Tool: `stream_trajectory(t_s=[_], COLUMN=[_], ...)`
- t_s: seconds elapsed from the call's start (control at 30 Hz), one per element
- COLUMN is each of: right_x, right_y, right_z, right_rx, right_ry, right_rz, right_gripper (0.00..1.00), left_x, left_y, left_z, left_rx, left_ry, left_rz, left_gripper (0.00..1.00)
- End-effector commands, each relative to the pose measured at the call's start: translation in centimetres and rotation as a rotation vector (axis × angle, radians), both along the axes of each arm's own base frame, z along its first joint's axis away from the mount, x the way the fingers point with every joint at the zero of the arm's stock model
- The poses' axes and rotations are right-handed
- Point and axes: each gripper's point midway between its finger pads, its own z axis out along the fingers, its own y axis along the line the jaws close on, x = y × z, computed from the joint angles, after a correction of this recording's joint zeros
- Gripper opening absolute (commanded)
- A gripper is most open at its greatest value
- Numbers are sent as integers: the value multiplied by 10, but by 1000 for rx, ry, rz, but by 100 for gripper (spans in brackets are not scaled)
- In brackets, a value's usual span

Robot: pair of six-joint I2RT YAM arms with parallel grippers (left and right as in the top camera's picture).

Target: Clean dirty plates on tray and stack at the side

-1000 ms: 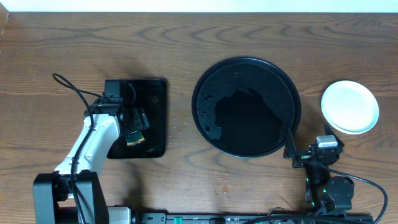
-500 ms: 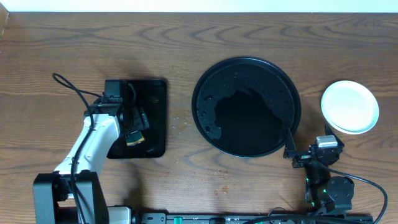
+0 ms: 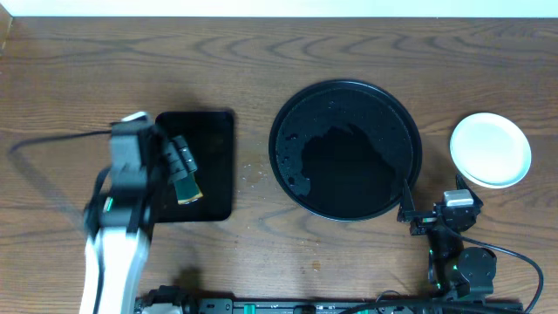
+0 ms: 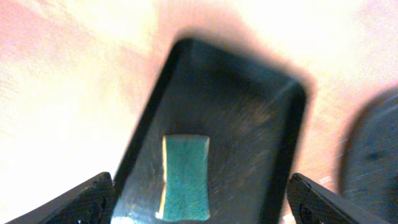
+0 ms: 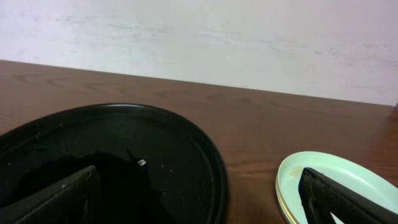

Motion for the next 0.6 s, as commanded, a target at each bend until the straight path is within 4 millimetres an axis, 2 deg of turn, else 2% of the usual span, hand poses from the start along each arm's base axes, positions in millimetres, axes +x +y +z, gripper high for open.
stream_trajectory(t_s=[0.0, 0.07, 0.13, 0.3, 0.4, 0.57], right_x=[0, 0, 0, 0, 0, 0], right_y=[-8, -8, -8, -8, -8, -8], right_z=[0, 0, 0, 0, 0, 0], right_rx=[-10, -10, -10, -10, -10, -10], right_ry=[-1, -1, -1, -1, -1, -1], right_rz=[-34, -34, -34, -34, -34, -34], right_gripper=[99, 99, 99, 99, 99, 99], left_x=[-20, -38, -55, -96, -112, -126], left_y=[3, 2, 2, 2, 2, 0], left_z=[56, 88, 111, 148, 149, 108], left_rx=[19, 21, 22, 27, 27, 14], left_ry=[-203, -334, -433, -623, -658, -576], left_rz=[12, 13, 14, 19, 19, 14], left_gripper=[89, 89, 89, 89, 89, 89])
